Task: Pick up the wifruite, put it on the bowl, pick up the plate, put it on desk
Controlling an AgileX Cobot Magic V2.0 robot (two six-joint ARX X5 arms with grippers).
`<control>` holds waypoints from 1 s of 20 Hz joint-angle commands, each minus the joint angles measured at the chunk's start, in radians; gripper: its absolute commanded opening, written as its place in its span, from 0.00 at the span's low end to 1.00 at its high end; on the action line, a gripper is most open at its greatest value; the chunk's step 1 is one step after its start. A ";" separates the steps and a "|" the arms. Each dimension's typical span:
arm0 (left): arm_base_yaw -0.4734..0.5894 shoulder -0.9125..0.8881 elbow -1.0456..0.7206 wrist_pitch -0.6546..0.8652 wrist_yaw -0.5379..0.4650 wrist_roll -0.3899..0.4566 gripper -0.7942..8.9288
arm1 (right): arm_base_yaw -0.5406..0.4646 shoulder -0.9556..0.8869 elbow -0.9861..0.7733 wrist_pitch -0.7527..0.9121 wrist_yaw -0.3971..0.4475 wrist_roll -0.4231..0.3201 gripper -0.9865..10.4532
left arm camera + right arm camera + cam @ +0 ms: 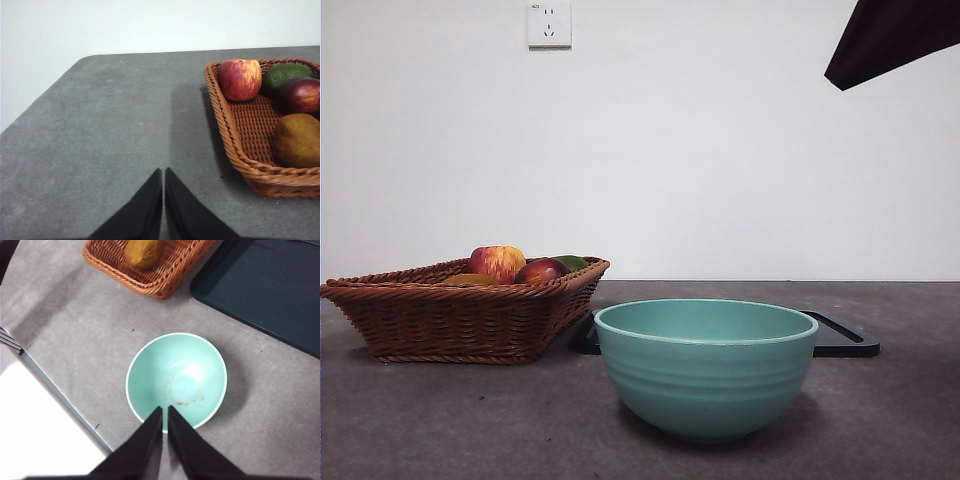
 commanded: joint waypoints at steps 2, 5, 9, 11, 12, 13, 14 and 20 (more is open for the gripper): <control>0.002 -0.002 -0.021 -0.008 -0.003 -0.006 0.09 | 0.009 0.006 0.016 0.010 0.000 -0.002 0.09; 0.002 -0.002 -0.021 -0.008 -0.003 -0.006 0.09 | 0.009 0.006 0.016 0.010 0.000 -0.002 0.09; 0.002 -0.002 -0.021 -0.008 -0.003 -0.006 0.09 | 0.009 0.006 0.016 0.010 0.000 -0.002 0.09; 0.002 -0.002 -0.021 -0.008 -0.003 -0.006 0.09 | 0.009 0.006 0.016 0.010 0.000 -0.002 0.09; 0.002 -0.002 -0.021 -0.008 -0.003 -0.006 0.09 | 0.009 0.006 0.016 0.010 0.000 -0.002 0.09; 0.002 -0.002 -0.021 -0.008 -0.003 -0.006 0.09 | 0.009 0.006 0.016 0.010 0.000 -0.002 0.09; 0.002 -0.002 -0.021 -0.008 -0.003 -0.006 0.09 | 0.009 0.006 0.016 0.010 0.000 -0.002 0.09; 0.002 -0.002 -0.021 -0.008 -0.003 -0.006 0.09 | 0.009 0.006 0.016 0.010 0.011 -0.002 0.09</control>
